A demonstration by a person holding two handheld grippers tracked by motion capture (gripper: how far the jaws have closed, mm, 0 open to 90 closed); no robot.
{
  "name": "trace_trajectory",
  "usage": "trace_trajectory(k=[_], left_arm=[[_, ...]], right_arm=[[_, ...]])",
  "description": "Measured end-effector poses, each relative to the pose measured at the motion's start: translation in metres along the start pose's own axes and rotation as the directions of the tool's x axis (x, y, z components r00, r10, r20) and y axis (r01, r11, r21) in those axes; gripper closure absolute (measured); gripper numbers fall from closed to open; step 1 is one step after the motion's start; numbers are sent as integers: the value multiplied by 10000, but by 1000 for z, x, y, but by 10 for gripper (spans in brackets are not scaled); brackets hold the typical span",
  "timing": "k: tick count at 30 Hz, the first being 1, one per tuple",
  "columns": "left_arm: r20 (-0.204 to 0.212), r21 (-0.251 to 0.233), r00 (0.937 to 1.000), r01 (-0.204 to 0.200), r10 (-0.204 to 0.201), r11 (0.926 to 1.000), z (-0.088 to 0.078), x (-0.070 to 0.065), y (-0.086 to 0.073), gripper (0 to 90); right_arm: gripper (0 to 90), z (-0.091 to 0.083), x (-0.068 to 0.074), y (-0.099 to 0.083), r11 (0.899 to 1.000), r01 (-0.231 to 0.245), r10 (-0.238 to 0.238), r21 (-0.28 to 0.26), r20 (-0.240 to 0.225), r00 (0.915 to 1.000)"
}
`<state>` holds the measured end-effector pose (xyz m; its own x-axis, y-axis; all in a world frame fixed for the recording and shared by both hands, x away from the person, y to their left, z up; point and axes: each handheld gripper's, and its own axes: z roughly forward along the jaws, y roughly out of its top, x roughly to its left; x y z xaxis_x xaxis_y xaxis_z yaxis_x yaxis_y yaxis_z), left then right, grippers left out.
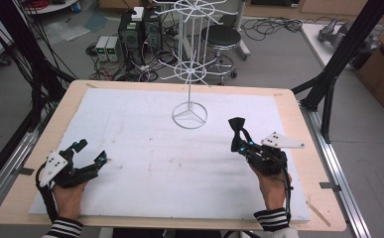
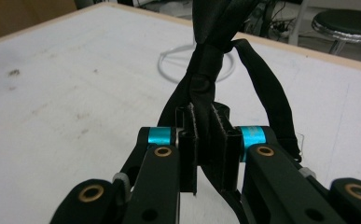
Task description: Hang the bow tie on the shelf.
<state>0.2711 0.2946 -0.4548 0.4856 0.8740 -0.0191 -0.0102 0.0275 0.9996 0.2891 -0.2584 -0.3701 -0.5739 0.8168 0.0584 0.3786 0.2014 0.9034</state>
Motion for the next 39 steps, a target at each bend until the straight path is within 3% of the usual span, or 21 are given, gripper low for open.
trace_trajectory(k=[8,15,23,39], left_arm=[[0,4,10000,-6,6,10000,0,0,0,173],[-4,15,10000,-12,12,10000,0,0,0,173],[1,11,10000,-3,3,10000,0,0,0,175],[4,23,10000,-21,21,10000,0,1,0,177]], right_arm=[[822,8,2,13,9983,-151,156,-571,86,9998],[822,14,3,35,9933,-297,314,-1116,134,9994],[822,26,9,64,9823,31,34,-1871,346,9994],[822,51,12,97,9705,-74,120,-2410,176,9998]])
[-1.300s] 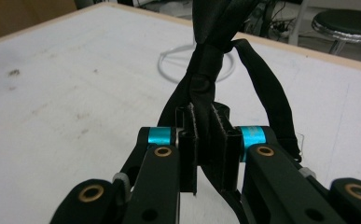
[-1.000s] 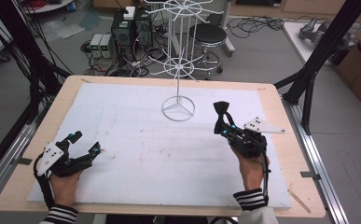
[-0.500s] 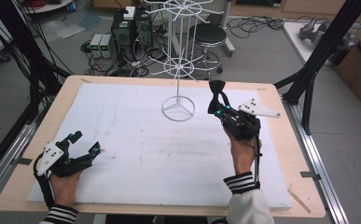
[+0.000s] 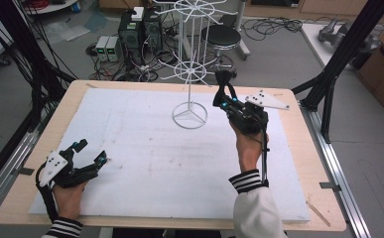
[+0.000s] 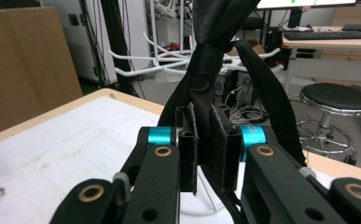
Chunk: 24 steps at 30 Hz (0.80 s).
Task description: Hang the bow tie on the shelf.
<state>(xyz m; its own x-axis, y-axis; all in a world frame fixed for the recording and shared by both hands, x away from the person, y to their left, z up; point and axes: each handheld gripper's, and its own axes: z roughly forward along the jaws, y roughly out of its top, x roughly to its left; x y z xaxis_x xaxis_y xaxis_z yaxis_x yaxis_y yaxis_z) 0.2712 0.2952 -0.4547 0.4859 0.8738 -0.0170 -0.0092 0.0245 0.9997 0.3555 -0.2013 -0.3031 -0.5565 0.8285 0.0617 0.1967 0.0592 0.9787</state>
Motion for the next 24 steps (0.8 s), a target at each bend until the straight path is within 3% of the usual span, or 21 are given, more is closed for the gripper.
trace_trajectory(k=[24], left_arm=[[7,-3,10000,-2,2,10000,0,0,0,179]], right_arm=[[822,40,6,0,9997,-179,181,166,-123,9998]])
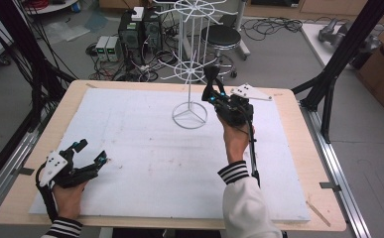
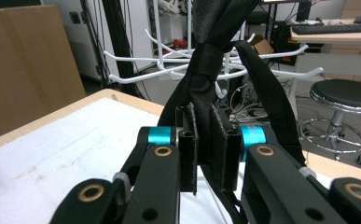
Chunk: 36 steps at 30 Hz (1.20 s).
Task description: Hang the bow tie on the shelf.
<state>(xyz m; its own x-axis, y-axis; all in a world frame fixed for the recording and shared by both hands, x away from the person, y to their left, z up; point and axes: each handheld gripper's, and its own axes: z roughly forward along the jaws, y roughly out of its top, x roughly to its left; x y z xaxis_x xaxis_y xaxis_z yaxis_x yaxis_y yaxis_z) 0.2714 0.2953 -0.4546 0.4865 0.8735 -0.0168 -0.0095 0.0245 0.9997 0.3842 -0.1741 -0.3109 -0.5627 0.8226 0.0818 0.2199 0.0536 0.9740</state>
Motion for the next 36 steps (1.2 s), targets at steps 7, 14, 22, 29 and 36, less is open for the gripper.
trace_trajectory(k=[7,14,22,29,36], left_arm=[[4,11,10000,0,0,10000,0,0,0,179],[9,6,10000,7,-7,10000,0,0,0,179],[12,9,10000,12,-12,10000,0,0,0,179],[12,4,10000,6,-6,10000,0,0,0,179],[11,1,10000,8,-8,10000,0,0,0,179]], right_arm=[[822,12,0,-2,9998,-24,23,215,47,10000],[822,27,0,-5,9990,-109,107,438,37,9999],[822,35,0,-9,9982,-196,197,565,-7,9998],[821,38,-1,-11,9973,-222,223,694,-5,9998],[670,41,-1,-13,9970,-139,145,762,-76,9999]])
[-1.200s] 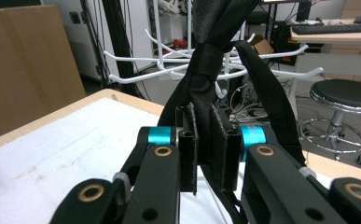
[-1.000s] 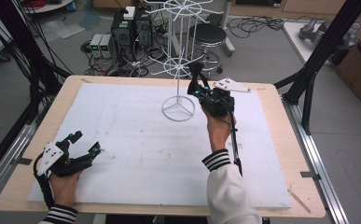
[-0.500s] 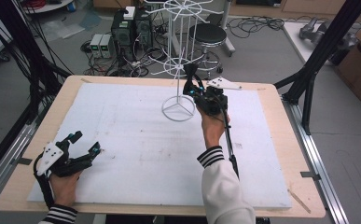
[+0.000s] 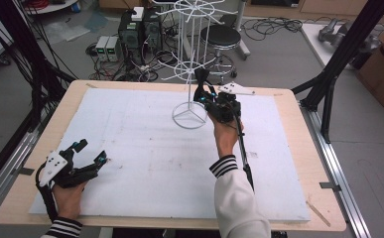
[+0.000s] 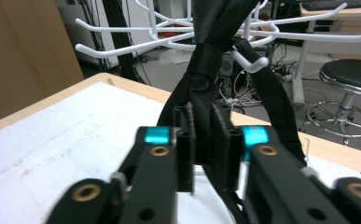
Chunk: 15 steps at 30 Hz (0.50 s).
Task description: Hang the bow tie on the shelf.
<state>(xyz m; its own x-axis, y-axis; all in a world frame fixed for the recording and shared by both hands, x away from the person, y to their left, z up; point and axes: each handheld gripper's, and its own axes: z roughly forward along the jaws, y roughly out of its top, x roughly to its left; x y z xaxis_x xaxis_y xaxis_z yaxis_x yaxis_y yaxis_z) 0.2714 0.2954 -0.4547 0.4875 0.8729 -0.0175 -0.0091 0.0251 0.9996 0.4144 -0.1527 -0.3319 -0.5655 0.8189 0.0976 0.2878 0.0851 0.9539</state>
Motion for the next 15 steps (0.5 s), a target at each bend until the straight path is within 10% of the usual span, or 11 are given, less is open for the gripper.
trace_trajectory(k=[2,6,15], left_arm=[[10,10,10000,5,-5,10000,0,0,0,179],[-9,-10,10000,-5,5,10000,0,0,0,179],[-10,-18,10000,-3,3,10000,0,0,0,178]], right_arm=[[349,3,3,-2,9984,368,-377,440,196,9991],[167,5,4,-4,9965,363,-388,752,315,9987],[4,-7,8,-4,9931,813,-832,849,187,9964]])
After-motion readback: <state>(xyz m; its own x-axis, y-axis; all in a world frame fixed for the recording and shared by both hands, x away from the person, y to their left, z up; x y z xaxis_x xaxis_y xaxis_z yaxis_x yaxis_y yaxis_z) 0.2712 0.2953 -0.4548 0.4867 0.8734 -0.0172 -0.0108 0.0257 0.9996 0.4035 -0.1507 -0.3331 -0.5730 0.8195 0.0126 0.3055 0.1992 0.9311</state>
